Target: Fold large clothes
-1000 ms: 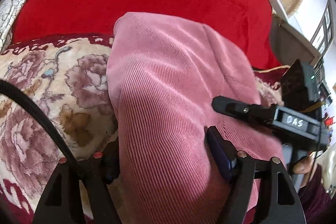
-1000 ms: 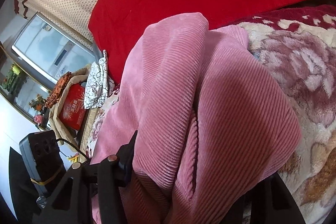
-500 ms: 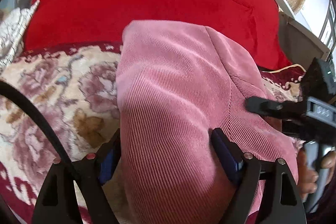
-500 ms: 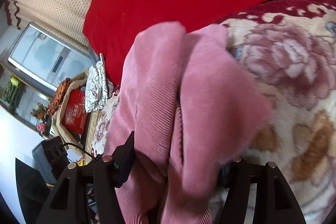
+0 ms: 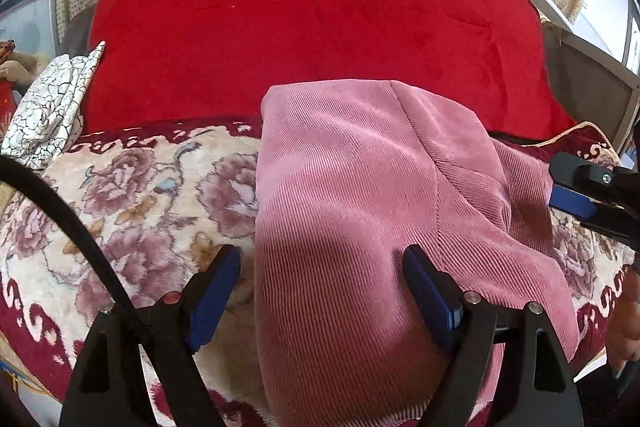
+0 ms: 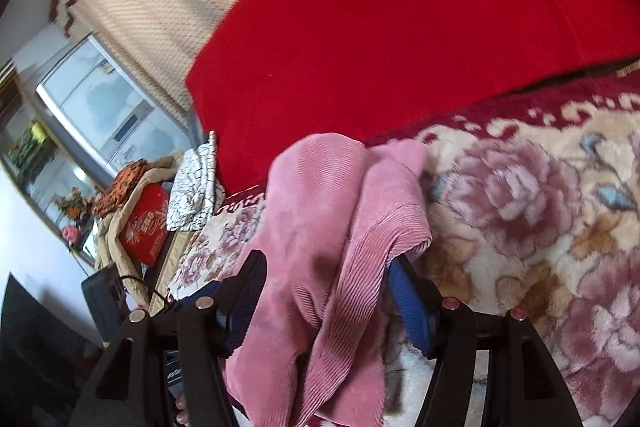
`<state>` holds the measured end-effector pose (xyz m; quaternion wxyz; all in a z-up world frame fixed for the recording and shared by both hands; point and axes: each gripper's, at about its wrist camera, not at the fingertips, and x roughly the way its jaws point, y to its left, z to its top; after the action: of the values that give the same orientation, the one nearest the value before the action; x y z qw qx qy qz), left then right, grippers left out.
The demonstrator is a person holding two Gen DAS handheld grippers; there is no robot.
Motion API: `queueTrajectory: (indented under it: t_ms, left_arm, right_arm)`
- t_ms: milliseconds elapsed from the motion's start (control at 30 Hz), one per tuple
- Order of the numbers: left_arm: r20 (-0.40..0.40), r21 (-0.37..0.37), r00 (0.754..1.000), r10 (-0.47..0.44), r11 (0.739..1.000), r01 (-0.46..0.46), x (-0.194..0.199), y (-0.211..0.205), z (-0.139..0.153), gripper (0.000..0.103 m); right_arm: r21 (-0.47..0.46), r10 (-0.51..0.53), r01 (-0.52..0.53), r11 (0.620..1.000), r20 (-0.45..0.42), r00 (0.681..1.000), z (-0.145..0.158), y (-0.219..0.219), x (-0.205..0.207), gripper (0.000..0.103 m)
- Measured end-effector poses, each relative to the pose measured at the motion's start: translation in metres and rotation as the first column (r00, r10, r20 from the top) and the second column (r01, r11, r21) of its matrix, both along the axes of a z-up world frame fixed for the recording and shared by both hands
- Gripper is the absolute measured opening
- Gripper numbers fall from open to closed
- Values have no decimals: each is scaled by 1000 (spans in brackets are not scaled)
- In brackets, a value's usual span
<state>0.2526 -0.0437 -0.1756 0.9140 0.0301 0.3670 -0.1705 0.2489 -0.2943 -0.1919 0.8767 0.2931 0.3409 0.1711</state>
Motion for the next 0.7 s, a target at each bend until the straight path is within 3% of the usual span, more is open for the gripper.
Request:
queueTrajectory:
  t_ms: [200,500,700]
  left_arm:
    - [1,11,1000,3,1000,-3,-1,-2,0,84]
    - [-43,-9,999,-12,1000,11,5,-11,-14,84]
    - [-34,76,999,-41,996,43,4,-33,-27,84]
  right_arm:
    - [-22,38,-37,999,42,998,7,16,-3,41]
    - [-35,12,-10,999,69,998,13,17,-7,40]
    - [-32,-74,78,996,121,990,22,8,-8,40]
